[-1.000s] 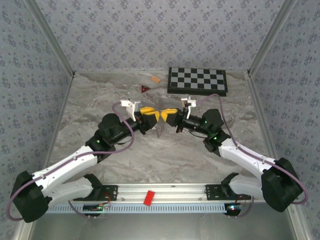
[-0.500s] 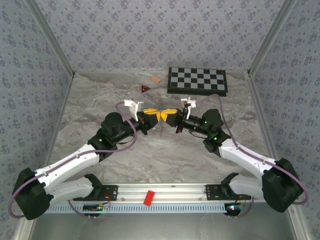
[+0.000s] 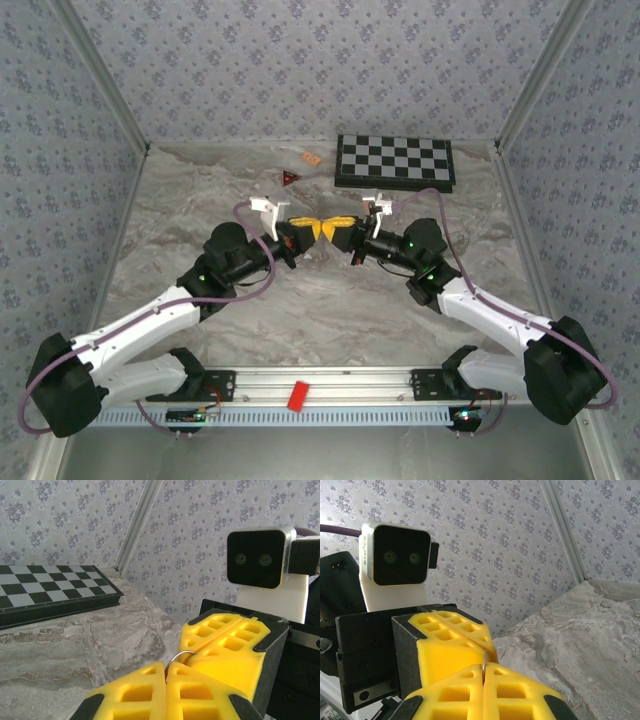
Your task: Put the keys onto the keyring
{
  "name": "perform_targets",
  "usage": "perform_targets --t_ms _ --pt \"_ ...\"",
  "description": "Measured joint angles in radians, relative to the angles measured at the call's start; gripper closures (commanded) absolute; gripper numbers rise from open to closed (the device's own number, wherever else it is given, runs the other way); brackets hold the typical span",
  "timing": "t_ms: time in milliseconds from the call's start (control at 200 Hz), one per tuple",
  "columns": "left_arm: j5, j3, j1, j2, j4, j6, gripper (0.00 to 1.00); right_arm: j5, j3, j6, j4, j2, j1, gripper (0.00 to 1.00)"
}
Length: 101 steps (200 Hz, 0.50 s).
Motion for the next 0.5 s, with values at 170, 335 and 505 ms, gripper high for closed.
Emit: perform_targets --t_ms 170,335,505 --pt "0.000 0.000 0.000 0.000 0.001 0.000 1.00 0.002 0.000 0.000 0.000 -0.002 0.000 0.97" --pt "0.007 0.000 0.000 -0.001 0.004 0.000 1.00 -0.005 0.000 0.003 -0.001 -0.006 -0.003 0.83" --pt "0.013 0.000 0.001 -0.001 0.021 -0.005 1.00 -0.050 -0.003 0.051 0.032 -0.008 -0.035 0.77"
